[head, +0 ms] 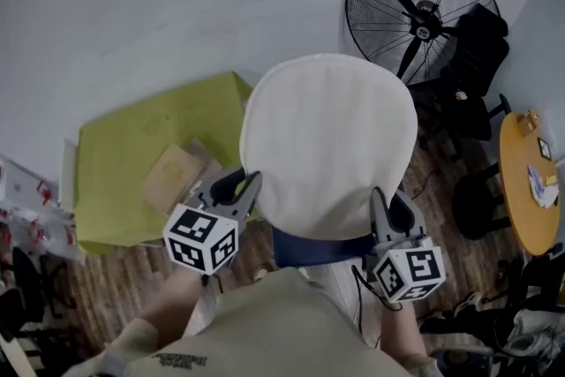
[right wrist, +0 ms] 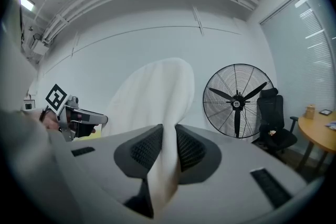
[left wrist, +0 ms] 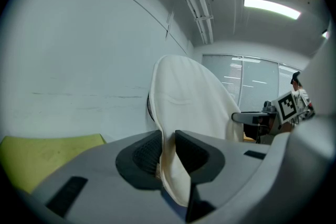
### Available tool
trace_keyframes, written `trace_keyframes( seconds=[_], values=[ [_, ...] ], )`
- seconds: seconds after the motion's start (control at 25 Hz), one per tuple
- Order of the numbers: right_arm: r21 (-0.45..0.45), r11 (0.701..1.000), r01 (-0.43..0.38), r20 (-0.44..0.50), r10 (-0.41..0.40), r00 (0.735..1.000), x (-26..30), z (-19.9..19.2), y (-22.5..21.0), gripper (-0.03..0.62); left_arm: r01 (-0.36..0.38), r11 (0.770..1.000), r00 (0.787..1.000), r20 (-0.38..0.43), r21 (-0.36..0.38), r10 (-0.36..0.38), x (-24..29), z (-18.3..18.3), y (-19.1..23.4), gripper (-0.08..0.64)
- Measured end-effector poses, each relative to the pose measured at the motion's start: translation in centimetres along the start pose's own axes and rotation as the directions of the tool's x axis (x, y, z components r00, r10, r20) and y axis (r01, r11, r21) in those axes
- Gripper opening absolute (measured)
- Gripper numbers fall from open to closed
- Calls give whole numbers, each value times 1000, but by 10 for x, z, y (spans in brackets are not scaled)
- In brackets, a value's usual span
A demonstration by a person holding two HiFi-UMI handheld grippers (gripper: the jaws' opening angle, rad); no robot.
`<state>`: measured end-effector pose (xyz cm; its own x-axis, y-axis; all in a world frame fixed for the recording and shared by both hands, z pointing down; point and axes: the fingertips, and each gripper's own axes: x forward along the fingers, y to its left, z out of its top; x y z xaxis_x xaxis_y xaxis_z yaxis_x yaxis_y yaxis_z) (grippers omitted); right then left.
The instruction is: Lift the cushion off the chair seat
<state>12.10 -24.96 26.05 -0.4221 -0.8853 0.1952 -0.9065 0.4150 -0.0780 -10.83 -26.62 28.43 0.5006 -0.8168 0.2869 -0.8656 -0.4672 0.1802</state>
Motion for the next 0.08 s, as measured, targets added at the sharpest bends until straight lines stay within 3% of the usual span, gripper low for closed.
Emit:
trace_keyframes(
  seconds=[0.08],
  values=[
    [-1,1000,1,-3,-1,1000,-2,0,0,92,0,1000,1000,-3,-1,0,-1,-2,-1,94]
  ],
)
